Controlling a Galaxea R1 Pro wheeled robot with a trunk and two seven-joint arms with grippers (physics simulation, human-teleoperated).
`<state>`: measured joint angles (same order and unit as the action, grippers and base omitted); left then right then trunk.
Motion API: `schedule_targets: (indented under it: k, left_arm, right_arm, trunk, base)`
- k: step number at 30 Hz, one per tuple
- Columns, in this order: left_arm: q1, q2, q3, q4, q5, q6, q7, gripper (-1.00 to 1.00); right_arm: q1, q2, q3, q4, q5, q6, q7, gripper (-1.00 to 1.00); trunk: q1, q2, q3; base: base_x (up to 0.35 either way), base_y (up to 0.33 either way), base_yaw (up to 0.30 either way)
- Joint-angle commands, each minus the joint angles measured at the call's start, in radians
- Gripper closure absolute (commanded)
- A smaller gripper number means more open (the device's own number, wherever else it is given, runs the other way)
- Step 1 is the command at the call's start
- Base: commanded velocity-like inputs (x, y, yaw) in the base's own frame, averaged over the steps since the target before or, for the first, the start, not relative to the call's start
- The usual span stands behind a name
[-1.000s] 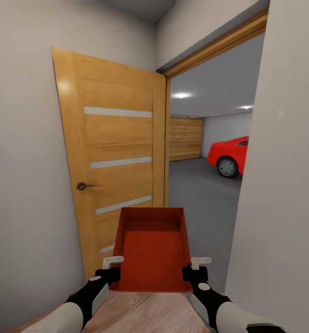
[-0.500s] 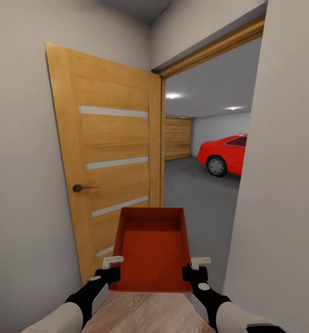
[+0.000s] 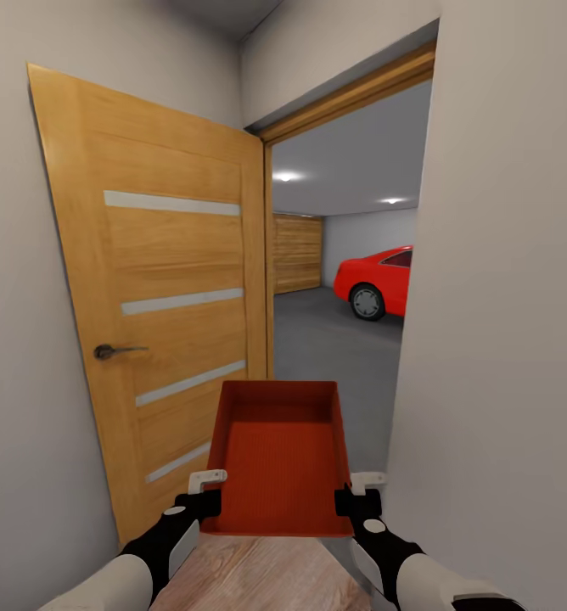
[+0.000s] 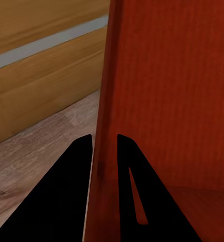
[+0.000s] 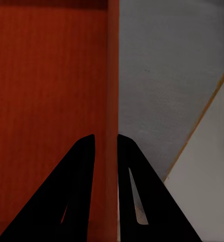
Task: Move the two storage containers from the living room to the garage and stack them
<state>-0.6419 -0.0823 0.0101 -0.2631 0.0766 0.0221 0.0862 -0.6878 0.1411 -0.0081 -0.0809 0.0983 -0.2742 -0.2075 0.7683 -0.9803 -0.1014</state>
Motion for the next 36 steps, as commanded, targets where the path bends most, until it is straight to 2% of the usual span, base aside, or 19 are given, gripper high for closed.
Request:
schedule_targets:
  k: [1, 10, 23, 36]
  left_arm:
    - [-0.001, 0.015, -0.002, -0.005, 0.005, -0.034, 0.007, 1.00]
    - [-0.001, 0.016, -0.003, -0.004, 0.006, -0.034, 0.007, 1.00]
    - [-0.001, 0.016, -0.002, -0.004, 0.006, -0.034, 0.007, 1.00]
    - [-0.001, 0.016, -0.004, -0.004, 0.006, -0.034, 0.007, 1.00]
  right_arm:
    - [-0.001, -0.004, -0.012, 0.004, 0.003, 0.000, -0.004, 1.00]
    - [-0.001, -0.005, -0.012, 0.004, 0.003, 0.000, -0.004, 1.00]
    - [-0.001, -0.005, -0.013, 0.004, 0.001, -0.001, -0.004, 1.00]
    - [-0.001, -0.003, -0.015, 0.004, 0.001, -0.002, -0.004, 1.00]
  trunk:
    - [0.000, -0.001, -0.002]
    - [0.000, -0.001, -0.002]
    - [0.000, -0.001, -0.002]
    - [0.000, -0.001, -0.002]
  base:
    - [0.000, 0.000, -0.237]
    - [0.092, 0.000, -0.204]
    - [0.314, 0.008, -0.009]
    - [0.319, 0.156, 0.000]
